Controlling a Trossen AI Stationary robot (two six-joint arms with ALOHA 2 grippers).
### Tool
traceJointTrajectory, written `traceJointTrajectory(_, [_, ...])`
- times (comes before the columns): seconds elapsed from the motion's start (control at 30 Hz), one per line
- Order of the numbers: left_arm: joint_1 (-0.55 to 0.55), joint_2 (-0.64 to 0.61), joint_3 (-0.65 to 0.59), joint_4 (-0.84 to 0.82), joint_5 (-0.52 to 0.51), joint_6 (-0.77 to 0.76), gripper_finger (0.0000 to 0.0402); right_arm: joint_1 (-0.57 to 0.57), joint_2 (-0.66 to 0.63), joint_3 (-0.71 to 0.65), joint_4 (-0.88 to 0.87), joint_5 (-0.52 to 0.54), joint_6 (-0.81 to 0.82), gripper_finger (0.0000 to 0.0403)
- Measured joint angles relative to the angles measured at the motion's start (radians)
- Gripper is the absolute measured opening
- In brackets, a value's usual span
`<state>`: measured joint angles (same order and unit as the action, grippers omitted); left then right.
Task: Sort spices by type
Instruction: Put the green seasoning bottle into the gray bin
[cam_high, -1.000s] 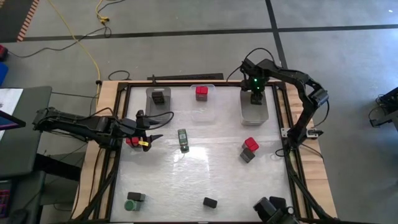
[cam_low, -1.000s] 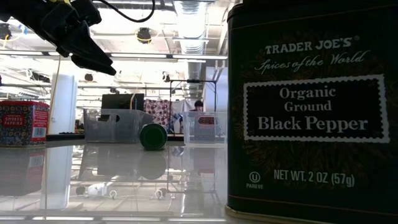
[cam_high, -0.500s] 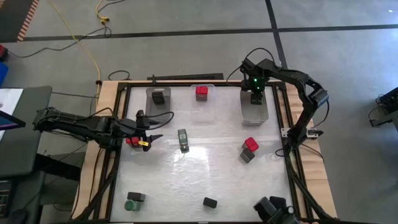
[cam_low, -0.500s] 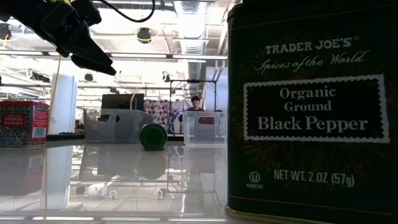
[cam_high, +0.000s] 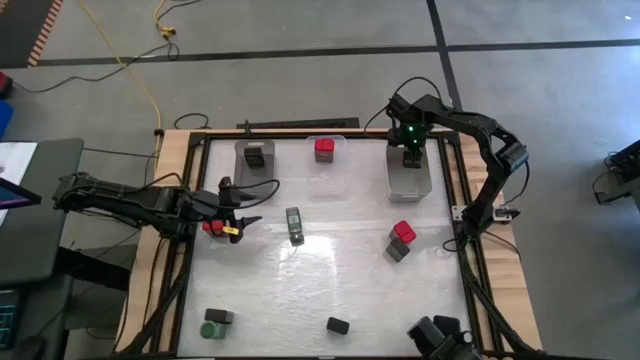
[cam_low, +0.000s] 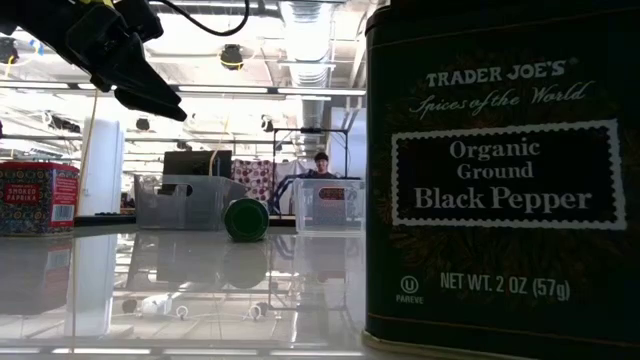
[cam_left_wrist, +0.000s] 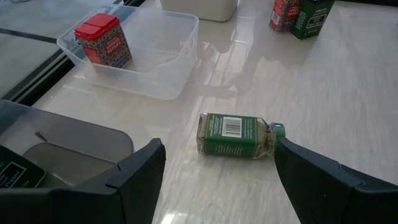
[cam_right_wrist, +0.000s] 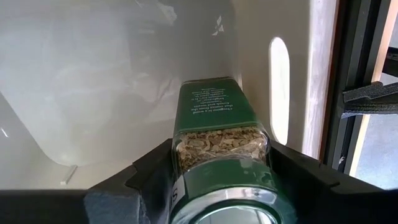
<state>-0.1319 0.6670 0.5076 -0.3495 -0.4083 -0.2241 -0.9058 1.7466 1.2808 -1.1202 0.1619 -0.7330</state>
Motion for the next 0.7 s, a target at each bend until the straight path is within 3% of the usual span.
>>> traceJointTrajectory(0.53, [0.000, 0.000, 0.000, 0.000, 0.000, -0.001, 0.0290, 0.000, 0.000, 0.000, 0.003, 0.000, 0.008, 0.0262])
traceJointTrajectory(0.7, [0.000, 0.000, 0.000, 0.000, 0.000, -0.004, 0.0290, 0.000, 0.000, 0.000, 0.003, 0.000, 0.011, 0.0280])
